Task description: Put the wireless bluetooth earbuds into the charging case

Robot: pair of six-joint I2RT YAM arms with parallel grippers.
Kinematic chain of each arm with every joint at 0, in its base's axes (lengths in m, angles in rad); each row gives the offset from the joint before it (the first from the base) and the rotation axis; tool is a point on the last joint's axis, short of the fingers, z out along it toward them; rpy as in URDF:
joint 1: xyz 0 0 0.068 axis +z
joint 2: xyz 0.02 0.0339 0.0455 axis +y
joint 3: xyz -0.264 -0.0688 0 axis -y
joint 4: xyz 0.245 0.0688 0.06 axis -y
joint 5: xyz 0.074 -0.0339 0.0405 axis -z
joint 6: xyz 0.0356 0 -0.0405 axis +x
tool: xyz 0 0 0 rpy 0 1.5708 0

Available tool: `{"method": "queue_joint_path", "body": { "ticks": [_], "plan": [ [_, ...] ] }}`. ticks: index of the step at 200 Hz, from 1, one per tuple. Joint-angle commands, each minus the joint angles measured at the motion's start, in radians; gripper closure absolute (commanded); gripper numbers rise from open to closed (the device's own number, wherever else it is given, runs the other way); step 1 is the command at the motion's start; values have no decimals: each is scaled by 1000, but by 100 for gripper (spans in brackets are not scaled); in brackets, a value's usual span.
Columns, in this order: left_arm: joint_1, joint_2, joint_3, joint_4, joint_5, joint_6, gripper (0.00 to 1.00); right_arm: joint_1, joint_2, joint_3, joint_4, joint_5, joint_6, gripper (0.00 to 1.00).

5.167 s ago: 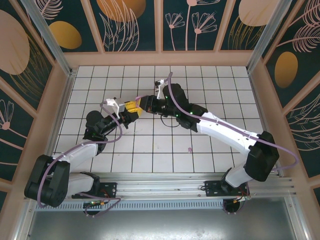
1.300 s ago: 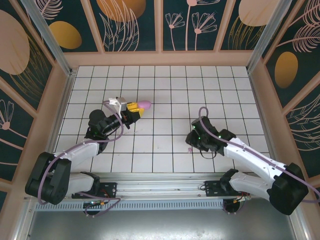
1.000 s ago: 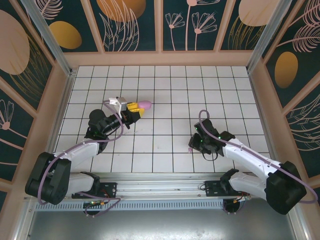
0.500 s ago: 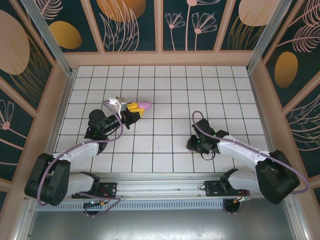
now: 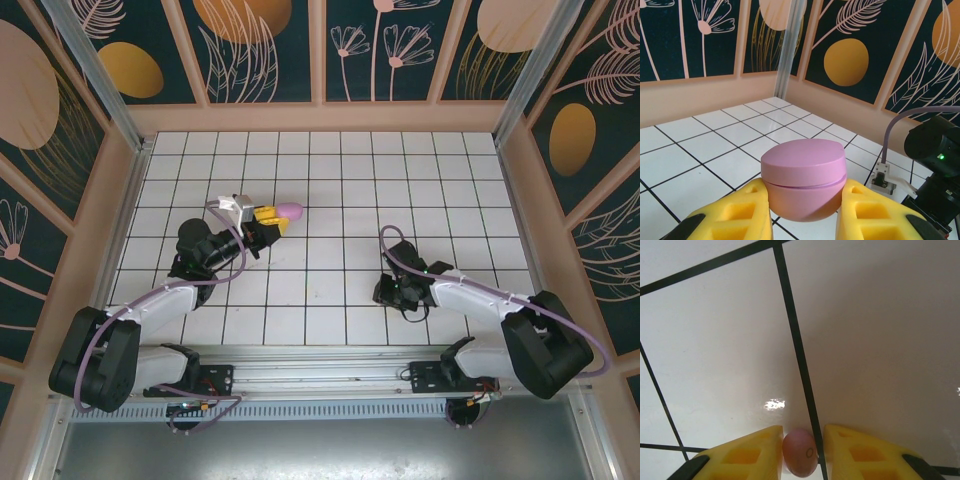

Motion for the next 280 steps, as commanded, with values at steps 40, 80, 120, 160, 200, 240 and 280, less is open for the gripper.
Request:
{"method": "queue_joint_path", "body": {
  "ticks": [40, 80, 120, 160, 200, 240, 280],
  "plan": [
    [0, -23, 24, -3, 9, 15, 100, 37, 26, 26, 6, 8, -7, 79],
    [0, -22, 28, -11, 12, 25, 100, 63, -29, 125, -91, 59, -6, 82],
    [0, -4, 51, -9, 43, 25, 100, 144, -87, 328, -203, 109, -10, 83],
    [1, 6, 59, -5, 79, 10, 100, 271, -49, 535, -188, 92, -53, 83],
    [-8, 26, 61, 14, 123, -22, 100, 341, 51, 705, -182, 40, -139, 84],
    [-18, 27, 67, -1, 139, -20, 100, 365, 129, 798, -159, -34, -198, 84],
    [-23, 28, 69, -13, 155, -7, 100, 356, 171, 860, -185, 36, -219, 84]
  ]
}}
